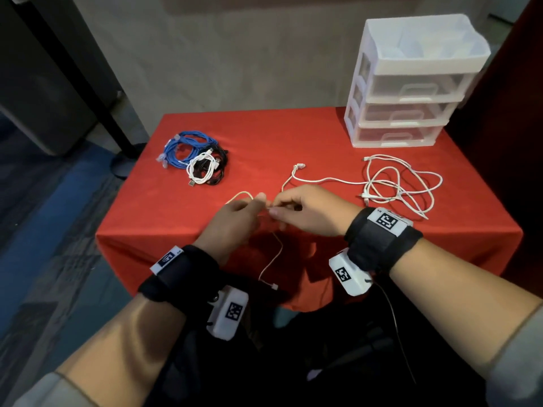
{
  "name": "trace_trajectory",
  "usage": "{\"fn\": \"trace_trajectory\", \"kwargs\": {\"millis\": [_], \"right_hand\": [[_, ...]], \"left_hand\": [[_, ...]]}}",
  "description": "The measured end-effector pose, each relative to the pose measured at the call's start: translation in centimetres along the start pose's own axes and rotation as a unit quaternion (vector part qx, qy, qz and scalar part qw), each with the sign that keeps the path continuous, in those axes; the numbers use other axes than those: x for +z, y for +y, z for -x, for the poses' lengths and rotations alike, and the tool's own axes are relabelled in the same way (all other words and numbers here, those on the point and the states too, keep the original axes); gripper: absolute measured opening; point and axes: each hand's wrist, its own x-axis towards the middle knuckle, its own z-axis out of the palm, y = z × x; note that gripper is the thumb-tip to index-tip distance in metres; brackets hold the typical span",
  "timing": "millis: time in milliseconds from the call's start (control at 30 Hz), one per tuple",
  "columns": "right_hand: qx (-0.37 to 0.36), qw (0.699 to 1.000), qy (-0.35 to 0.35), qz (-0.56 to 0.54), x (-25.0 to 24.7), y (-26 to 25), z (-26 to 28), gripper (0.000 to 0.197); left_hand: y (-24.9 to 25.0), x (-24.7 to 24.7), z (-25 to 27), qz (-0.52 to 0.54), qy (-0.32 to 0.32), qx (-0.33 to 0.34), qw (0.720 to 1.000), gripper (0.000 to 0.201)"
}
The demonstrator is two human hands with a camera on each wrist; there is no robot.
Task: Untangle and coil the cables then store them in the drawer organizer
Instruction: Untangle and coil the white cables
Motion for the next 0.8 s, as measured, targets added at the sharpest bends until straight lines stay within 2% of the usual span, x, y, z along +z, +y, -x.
{"fn": "trace_trajectory", "kwargs": {"millis": [67, 100, 167, 233, 333, 400, 467, 533, 600, 633, 667, 733, 767, 800], "right_hand": [[0.026, 0.999, -0.019, -0.022, 0.6, 0.8, -0.4, 0.015], [0.060, 0.996, 0.006, -0.067, 0.8, 1.5, -0.9, 0.015], [0.153, 0.968, 0.090, -0.178, 0.8, 2.7, -1.8, 0.023], [0.204, 0.940, 0.105, -0.252, 0.4, 3.1, -2.7, 0.025], [0.227, 0.920, 0.127, -0.292, -0.6, 3.1, -3.3, 0.007], [0.239, 0.908, 0.201, -0.280, -1.7, 4.0, -3.9, 0.018], [0.256, 0.884, 0.275, -0.278, -3.1, 5.2, -4.2, 0.027], [0.270, 0.848, 0.346, -0.297, -4.9, 6.4, -4.0, 0.029], [0.276, 0.821, 0.385, -0.318, -6.2, 7.3, -3.4, 0.024], [0.272, 0.820, 0.377, -0.333, -6.6, 7.5, -3.0, 0.021], [0.270, 0.828, 0.353, -0.342, -6.9, 7.4, -2.6, 0.029], [0.273, 0.855, 0.287, -0.336, -7.0, 6.9, -2.0, 0.060], [0.272, 0.863, 0.268, -0.332, -6.7, 6.1, -1.6, 0.061], [0.265, 0.869, 0.259, -0.329, -6.2, 5.2, -1.2, 0.051]], "left_hand": [[-0.7, 0.0, -0.2, -0.022, 0.039, 0.020, 0.999, 0.044], [-1.0, 0.0, -0.2, -0.027, 0.056, 0.025, 0.998, 0.045], [-1.5, 0.2, -0.1, -0.014, 0.065, 0.033, 0.997, 0.050], [-2.0, 0.4, 0.5, -0.002, 0.063, 0.039, 0.997, 0.050], [-2.8, 0.7, 1.0, 0.001, 0.058, 0.050, 0.997, 0.045], [-3.3, 0.4, 1.1, 0.020, 0.072, 0.045, 0.996, 0.047], [-3.9, -0.5, 1.2, 0.053, 0.112, 0.029, 0.992, 0.045], [-4.4, -1.7, 1.5, 0.112, 0.154, 0.016, 0.982, 0.038], [-4.7, -2.5, 2.1, 0.184, 0.178, 0.004, 0.967, 0.032], [-4.7, -2.7, 2.5, 0.214, 0.179, -0.003, 0.960, 0.032], [-4.7, -2.8, 2.8, 0.237, 0.173, -0.009, 0.956, 0.032], [-4.7, -2.5, 3.3, 0.263, 0.161, -0.017, 0.951, 0.030], [-4.6, -2.3, 3.5, 0.274, 0.156, -0.019, 0.949, 0.030], [-4.5, -2.0, 3.6, 0.283, 0.152, -0.019, 0.947, 0.030]]}}
